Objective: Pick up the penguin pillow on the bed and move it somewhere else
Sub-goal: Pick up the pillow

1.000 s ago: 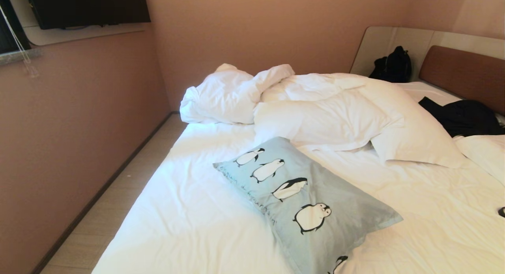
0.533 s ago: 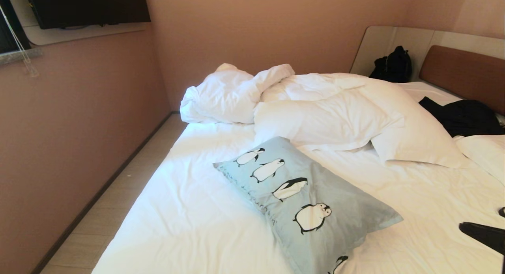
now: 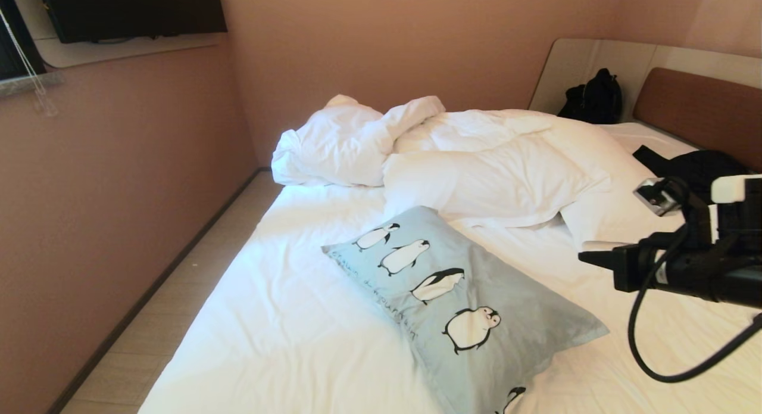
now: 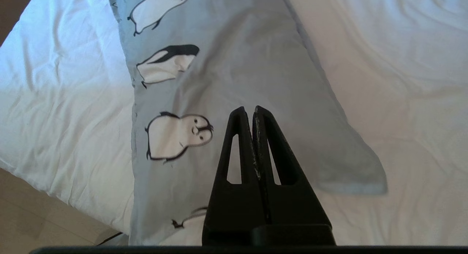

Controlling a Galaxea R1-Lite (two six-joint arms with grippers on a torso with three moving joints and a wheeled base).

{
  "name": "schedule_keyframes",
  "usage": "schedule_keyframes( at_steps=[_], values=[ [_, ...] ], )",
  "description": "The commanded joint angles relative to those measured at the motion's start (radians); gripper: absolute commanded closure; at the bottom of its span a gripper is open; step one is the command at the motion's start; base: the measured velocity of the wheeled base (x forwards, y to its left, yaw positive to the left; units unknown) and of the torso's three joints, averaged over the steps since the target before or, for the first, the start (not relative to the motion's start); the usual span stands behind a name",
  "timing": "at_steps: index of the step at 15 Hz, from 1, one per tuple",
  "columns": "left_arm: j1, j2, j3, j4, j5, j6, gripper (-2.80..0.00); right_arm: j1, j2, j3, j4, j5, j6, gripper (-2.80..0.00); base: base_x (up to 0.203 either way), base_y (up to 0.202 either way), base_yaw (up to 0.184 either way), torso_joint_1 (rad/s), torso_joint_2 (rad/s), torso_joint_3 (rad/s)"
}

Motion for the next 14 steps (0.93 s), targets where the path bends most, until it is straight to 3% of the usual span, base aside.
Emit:
schedule_keyframes(
  at_steps=[1,5,6,9,14],
  values=[
    [0.000,0.000,0.002,0.000,0.000,0.000,0.00,0.030,0.175,-0.087,-0.041,0.016,-0.009,0.00,0.000,0.000,0.000,0.000,0.00,0.000],
    [0.000,0.000,0.002,0.000,0.000,0.000,0.00,0.086,0.324,-0.215,-0.035,0.005,-0.014,0.00,0.000,0.000,0.000,0.000,0.00,0.000],
    [0.000,0.000,0.002,0.000,0.000,0.000,0.00,0.103,0.350,-0.236,-0.030,0.001,-0.015,-2.80,0.000,0.000,0.000,0.000,0.00,0.000],
    [0.000,0.000,0.002,0.000,0.000,0.000,0.00,0.133,0.387,-0.252,-0.010,-0.005,-0.061,-2.80,0.000,0.000,0.000,0.000,0.00,0.000],
    [0.000,0.000,0.002,0.000,0.000,0.000,0.00,0.135,0.445,-0.222,-0.010,-0.018,-0.288,-2.80,0.000,0.000,0.000,0.000,0.00,0.000]
  ],
)
